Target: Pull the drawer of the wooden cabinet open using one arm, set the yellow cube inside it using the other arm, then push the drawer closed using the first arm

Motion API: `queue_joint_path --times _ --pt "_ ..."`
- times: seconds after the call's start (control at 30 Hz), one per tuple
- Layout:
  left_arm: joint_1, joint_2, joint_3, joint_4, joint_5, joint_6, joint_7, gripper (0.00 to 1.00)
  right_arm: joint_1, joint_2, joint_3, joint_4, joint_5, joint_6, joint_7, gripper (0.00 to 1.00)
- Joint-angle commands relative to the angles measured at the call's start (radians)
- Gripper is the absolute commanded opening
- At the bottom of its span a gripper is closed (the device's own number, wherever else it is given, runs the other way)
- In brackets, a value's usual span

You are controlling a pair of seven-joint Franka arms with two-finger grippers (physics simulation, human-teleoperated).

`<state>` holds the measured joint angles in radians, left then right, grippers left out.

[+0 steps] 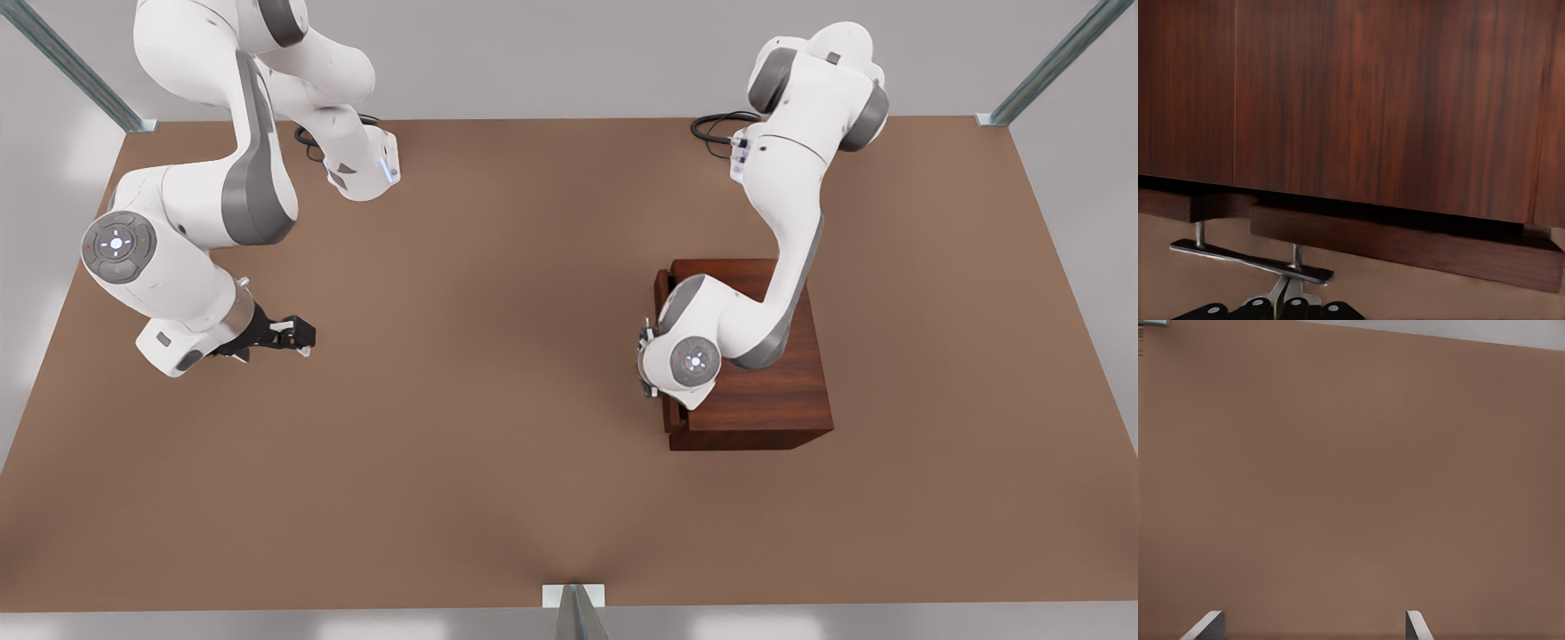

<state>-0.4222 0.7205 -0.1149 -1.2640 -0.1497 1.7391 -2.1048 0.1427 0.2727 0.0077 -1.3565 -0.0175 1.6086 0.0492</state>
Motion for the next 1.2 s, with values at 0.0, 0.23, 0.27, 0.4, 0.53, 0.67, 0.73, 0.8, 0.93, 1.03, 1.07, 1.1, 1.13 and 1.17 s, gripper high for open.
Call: queue_joint_path --times 0.0,0.23,0.27,0.4,0.53,0.67,0.73,0.8,0.93,1.03,1.07,1.1,1.13,1.17 --pt "0.008 -0.003 0.000 0.002 0.019 -0.066 0.129 0.21 -0.002 -0.001 0.000 0.000 0.001 -0.001 -0.005 1.00" --pt "0.028 -0.026 -0.014 0.046 0.009 -0.113 0.129 0.21 0.000 -0.001 0.000 0.000 0.001 -0.001 -0.005 1.00" --pt "0.025 -0.058 -0.017 0.075 -0.056 -0.119 0.123 0.21 0.000 -0.001 0.000 0.000 0.001 -0.001 -0.005 1.00" --pt "0.164 -0.185 -0.017 0.137 -0.185 -0.119 0.449 0.96 0.000 -0.001 0.000 0.000 0.001 -0.001 -0.005 1.00" --pt "0.292 -0.286 0.000 0.135 0.074 -0.257 1.683 1.00 0.000 -0.001 0.002 0.000 0.001 -0.001 -0.005 1.00" --pt "0.353 -0.455 0.000 0.023 0.157 -0.279 1.893 1.00 0.000 -0.001 0.002 0.000 0.001 -0.001 -0.005 1.00" --pt "0.350 -0.458 0.001 -0.003 0.160 -0.279 1.967 1.00 0.000 -0.001 0.002 0.000 0.001 -0.001 -0.005 1.00" --pt "0.341 -0.452 0.001 -0.003 0.160 -0.280 1.967 1.00 0.000 -0.001 0.002 0.000 0.001 -0.001 -0.005 1.00" --pt "0.341 -0.417 0.000 0.017 0.168 -0.267 2.065 1.00 -0.002 -0.001 0.002 0.000 0.001 -0.001 -0.005 1.00" --pt "0.333 -0.420 -0.002 0.018 0.168 -0.262 2.076 1.00 -0.003 -0.001 0.002 0.000 0.001 -0.001 -0.005 1.00" --pt "0.333 -0.420 -0.003 0.018 0.167 -0.262 2.074 1.00 -0.002 -0.001 0.002 0.000 0.001 -0.001 -0.005 1.00" --pt "0.332 -0.421 -0.006 0.018 0.167 -0.262 2.074 1.00 -0.002 -0.001 0.002 0.000 0.001 -0.001 -0.005 1.00" --pt "0.326 -0.421 -0.006 0.018 0.168 -0.262 2.074 1.00 -0.002 -0.001 0.002 0.000 0.001 -0.001 -0.005 1.00" --pt "0.324 -0.421 -0.006 0.018 0.167 -0.262 2.074 1.00 -0.002 -0.001 0.002 0.000 0.001 -0.001 -0.005 1.00"
